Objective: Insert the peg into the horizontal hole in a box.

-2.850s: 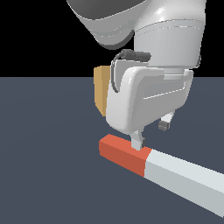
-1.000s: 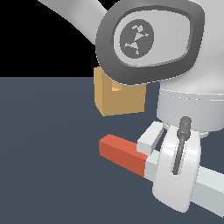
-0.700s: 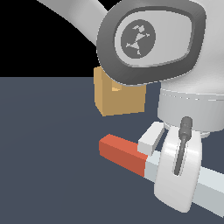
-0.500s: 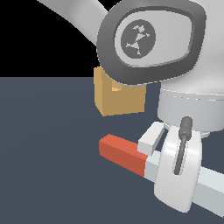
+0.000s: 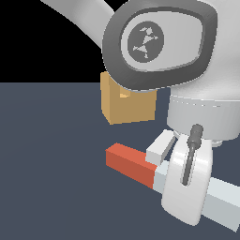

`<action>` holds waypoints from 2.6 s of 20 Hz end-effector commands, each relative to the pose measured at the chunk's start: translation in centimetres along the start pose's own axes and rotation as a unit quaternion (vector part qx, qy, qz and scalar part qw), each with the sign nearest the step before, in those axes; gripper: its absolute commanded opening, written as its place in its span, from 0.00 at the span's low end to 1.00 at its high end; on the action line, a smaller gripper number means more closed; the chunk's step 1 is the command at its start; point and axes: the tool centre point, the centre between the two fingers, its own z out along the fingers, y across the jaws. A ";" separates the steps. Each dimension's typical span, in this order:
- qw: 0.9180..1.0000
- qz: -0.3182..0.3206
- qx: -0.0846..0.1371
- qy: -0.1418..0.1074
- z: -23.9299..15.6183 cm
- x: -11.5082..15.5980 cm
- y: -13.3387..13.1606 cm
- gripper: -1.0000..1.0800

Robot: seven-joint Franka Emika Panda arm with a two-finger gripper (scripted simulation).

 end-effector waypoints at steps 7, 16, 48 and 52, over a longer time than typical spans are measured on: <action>1.000 0.028 -0.001 -0.001 -1.2 1.7 0.9 0.00; 0.995 0.096 -0.001 -0.001 -3.9 5.7 3.3 0.00; 0.949 0.317 -0.001 -0.001 -12.9 15.6 15.4 0.00; 0.948 0.319 -0.001 -0.001 -12.9 15.5 15.5 0.00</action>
